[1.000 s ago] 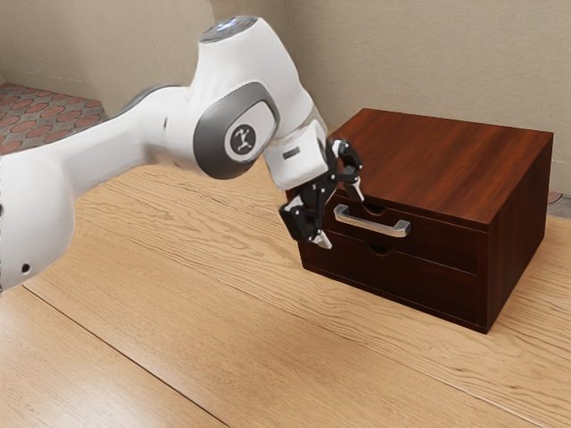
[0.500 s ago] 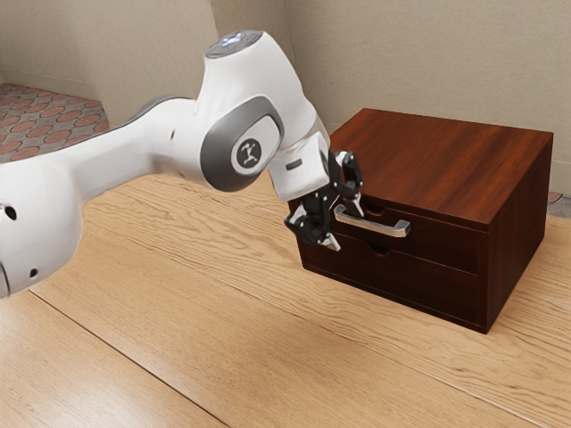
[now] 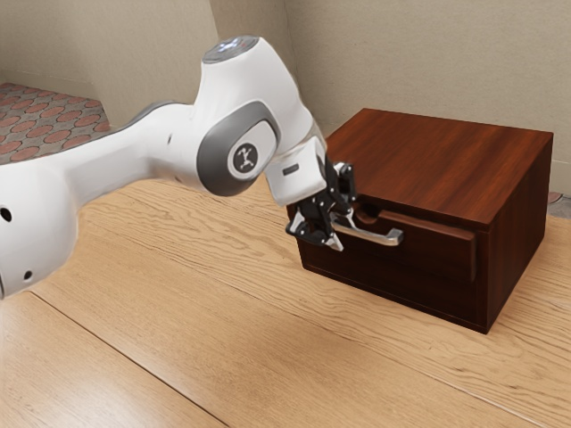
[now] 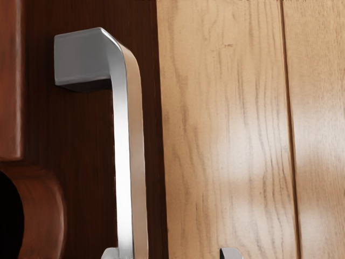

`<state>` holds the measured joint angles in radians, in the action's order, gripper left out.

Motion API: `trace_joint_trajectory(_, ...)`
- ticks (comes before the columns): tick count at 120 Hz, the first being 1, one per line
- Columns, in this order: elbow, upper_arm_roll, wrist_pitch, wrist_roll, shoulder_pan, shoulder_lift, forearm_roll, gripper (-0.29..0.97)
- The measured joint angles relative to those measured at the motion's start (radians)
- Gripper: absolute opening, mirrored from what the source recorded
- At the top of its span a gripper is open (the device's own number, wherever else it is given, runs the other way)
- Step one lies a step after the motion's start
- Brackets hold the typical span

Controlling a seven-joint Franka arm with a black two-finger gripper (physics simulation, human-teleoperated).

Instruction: Pull the drawer handle with one arm to open the drawer

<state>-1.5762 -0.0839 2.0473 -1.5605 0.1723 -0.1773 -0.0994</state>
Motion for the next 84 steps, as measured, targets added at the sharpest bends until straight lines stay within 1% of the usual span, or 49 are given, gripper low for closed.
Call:
trace_joint_trajectory(26, -0.074, 0.000, -0.005, 0.015, 0.000, 0.064, 0.000, 0.10)
trace_joint_trajectory(46, -0.147, 0.000, -0.006, 0.029, 0.002, 0.134, 0.002, 0.07)
trace_joint_trajectory(84, -0.270, 0.001, -0.008, 0.055, 0.009, 0.235, 0.005, 0.09)
